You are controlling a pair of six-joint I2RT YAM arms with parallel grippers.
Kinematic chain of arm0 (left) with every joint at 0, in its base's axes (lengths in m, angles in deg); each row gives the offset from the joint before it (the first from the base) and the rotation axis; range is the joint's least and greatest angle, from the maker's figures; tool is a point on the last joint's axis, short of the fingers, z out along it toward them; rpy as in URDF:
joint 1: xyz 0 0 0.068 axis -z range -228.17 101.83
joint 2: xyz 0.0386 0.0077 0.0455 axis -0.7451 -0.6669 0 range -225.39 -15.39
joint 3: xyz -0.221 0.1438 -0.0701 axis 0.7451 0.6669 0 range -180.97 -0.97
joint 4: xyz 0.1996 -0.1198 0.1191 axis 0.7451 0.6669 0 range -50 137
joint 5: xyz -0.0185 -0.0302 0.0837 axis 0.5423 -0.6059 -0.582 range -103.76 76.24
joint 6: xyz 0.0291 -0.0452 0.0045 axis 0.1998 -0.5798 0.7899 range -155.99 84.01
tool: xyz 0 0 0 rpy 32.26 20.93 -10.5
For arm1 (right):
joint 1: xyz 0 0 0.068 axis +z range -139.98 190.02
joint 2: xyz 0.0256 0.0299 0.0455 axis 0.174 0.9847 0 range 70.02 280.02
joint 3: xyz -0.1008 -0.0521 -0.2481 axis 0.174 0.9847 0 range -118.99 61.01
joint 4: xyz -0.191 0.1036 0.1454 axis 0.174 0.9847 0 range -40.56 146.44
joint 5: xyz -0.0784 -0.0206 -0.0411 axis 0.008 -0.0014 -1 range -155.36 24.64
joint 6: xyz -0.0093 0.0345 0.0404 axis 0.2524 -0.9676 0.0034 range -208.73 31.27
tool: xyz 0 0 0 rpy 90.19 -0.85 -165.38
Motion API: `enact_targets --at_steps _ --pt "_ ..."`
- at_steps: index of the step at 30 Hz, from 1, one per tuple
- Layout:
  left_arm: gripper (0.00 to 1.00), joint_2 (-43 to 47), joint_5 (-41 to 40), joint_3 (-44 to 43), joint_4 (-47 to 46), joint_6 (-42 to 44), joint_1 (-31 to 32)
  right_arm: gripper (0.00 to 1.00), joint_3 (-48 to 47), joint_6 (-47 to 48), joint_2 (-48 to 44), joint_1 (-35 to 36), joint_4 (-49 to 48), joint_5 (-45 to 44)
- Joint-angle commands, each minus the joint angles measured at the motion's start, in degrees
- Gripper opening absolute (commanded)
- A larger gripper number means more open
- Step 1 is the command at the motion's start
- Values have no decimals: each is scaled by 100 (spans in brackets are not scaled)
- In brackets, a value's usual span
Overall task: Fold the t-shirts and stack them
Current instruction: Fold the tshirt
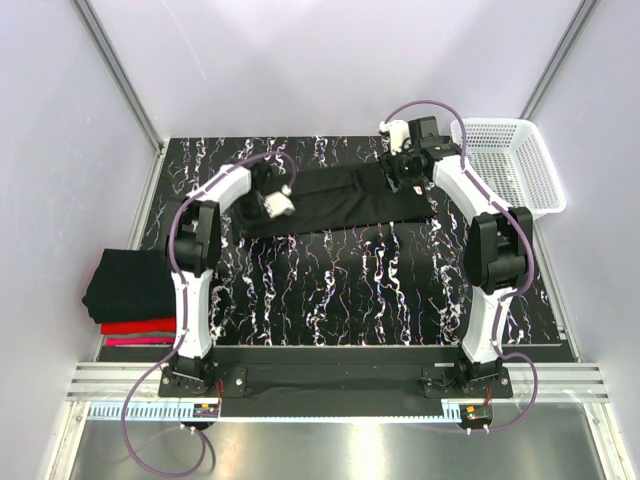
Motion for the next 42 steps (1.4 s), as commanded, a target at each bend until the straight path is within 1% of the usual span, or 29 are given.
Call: enact_targets --at_steps 1,7,13,17,26,32,36,39,40,42 --pt "0 793 413 652 709 -87 494 62 -201 -759 -138 -246 623 294" --pt "0 1628 870 1365 1684 -201 1118 62 -192 -768 335 -308 932 505" --pt "0 1919 1502 1691 2222 -552 1689 62 -613 -1172 1029 -299 976 804" --pt "0 1937 1793 1788 2293 -737 2050 62 -1035 -1365 1505 -290 976 874" --pt "0 1814 2417 1542 2293 -1027 2885 62 -1782 -1637 2278 -290 976 1041" --pt "0 1384 2734 1112 2205 -1142 3492 65 -2792 -1760 2999 -159 924 1042" --pt "0 936 2830 489 2179 -1256 3756 69 -3626 -1788 3465 -71 784 997" --pt "0 716 2874 120 2249 -1361 3888 70 -3795 -1665 3291 -53 678 726" --pt "0 654 2840 48 2267 -1379 3931 71 -3778 -1508 3003 -53 677 560" --pt "0 610 2822 -154 2319 -1397 3958 72 -3569 -1427 2632 -106 677 497"
